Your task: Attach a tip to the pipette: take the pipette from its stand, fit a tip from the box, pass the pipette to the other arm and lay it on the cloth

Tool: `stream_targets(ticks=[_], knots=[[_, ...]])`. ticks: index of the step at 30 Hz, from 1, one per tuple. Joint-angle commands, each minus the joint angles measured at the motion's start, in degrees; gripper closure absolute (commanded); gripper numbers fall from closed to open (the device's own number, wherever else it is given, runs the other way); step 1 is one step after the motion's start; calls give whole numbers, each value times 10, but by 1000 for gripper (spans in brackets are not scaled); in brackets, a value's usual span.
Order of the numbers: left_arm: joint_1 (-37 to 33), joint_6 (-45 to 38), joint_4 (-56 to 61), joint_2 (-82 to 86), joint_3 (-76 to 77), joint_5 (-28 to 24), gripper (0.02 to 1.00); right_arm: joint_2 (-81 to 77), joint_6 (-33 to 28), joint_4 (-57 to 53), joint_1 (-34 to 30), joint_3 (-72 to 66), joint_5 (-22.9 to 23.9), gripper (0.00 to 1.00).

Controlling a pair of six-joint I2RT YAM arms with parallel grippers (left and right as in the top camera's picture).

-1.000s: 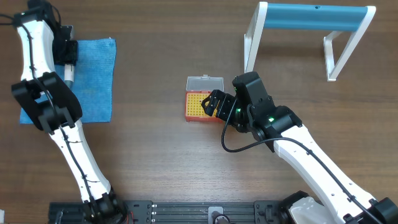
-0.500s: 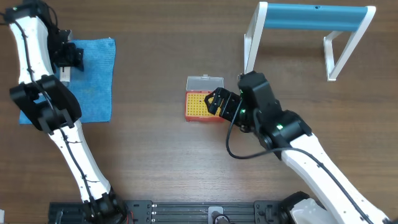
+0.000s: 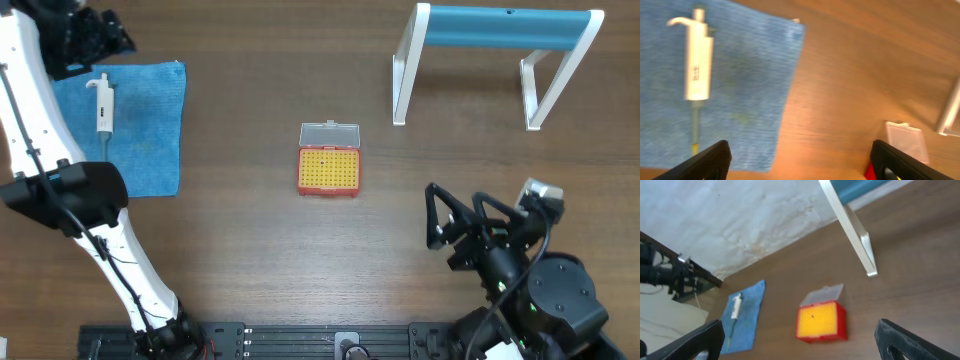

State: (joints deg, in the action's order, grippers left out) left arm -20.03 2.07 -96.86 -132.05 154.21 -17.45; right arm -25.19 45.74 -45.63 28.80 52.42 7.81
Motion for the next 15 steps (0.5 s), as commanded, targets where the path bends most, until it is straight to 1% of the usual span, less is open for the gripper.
stream_targets(ticks=[1,4,7,12,15], knots=[[75,36,8,0,6,-41,119,8,-15,-30,3,-1,14,29],[107,35,8,3,13,-42,119,8,-15,-69,3,-1,14,29],[111,35,-3,17,29,-42,117,8,-15,-110,3,-1,14,29],[88,30,-5,89,36,-26,119,8,-15,-163,3,-1,14,29],[73,29,-5,135,36,-28,119,8,-15,-183,2,-1,15,29]])
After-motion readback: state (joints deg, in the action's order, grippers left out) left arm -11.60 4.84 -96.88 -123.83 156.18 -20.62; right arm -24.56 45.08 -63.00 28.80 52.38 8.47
